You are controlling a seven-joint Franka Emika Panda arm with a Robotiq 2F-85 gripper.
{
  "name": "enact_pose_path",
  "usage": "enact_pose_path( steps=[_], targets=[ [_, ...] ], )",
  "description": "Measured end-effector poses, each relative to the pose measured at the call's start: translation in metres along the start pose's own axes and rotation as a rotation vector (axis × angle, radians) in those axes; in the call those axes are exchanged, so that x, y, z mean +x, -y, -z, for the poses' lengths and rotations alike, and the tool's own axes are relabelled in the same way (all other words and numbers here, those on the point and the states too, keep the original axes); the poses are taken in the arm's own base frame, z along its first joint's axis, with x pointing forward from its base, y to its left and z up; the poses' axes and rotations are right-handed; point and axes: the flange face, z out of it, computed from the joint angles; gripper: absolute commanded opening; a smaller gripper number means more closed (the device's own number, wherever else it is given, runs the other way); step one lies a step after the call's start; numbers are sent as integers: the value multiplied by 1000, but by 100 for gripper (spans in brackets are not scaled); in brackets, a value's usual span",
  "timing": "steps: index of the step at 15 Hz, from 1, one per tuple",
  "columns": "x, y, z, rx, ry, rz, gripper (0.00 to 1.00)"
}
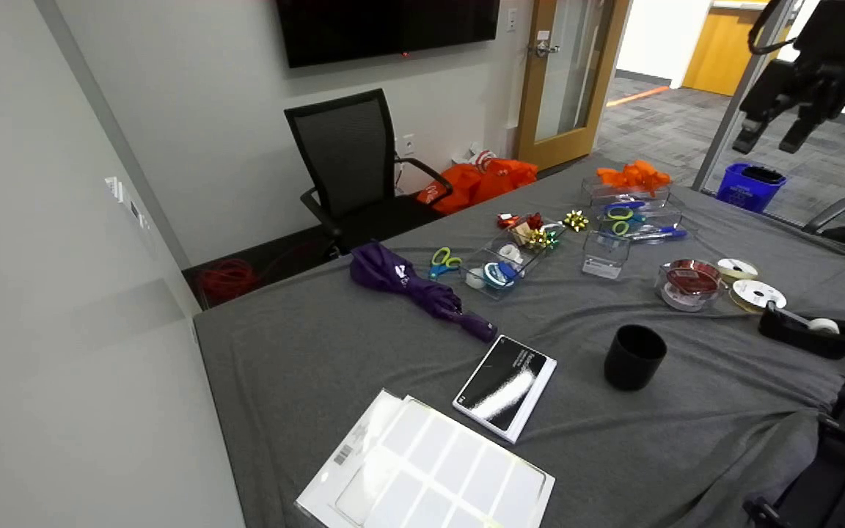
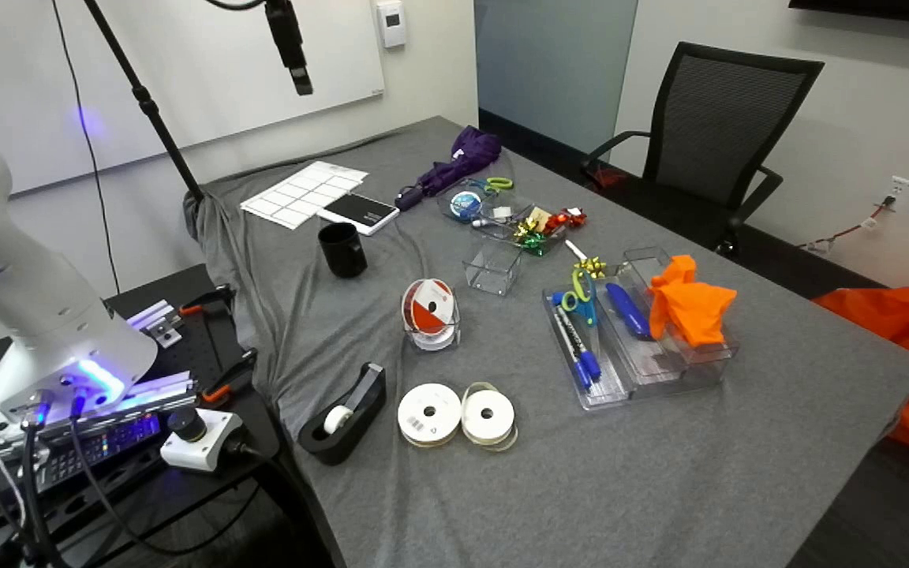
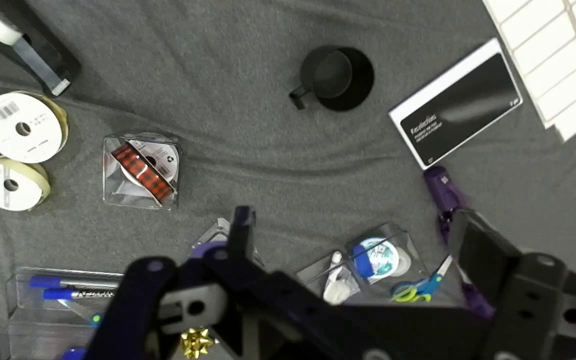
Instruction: Put the black cup on the black object
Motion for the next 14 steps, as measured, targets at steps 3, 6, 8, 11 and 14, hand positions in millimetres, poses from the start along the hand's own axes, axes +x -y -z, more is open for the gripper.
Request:
enact_pose_path(
  steps=[3, 6, 8, 11, 14],
  targets=[
    [18, -32, -41, 31, -41, -171, 100],
    [28, -56, -90, 44, -47, -343, 100],
    [27, -65, -121, 43, -24, -458, 100],
    [22, -66, -155, 33, 37, -628, 100],
    [21, -64, -163, 25, 54, -691, 100]
  ],
)
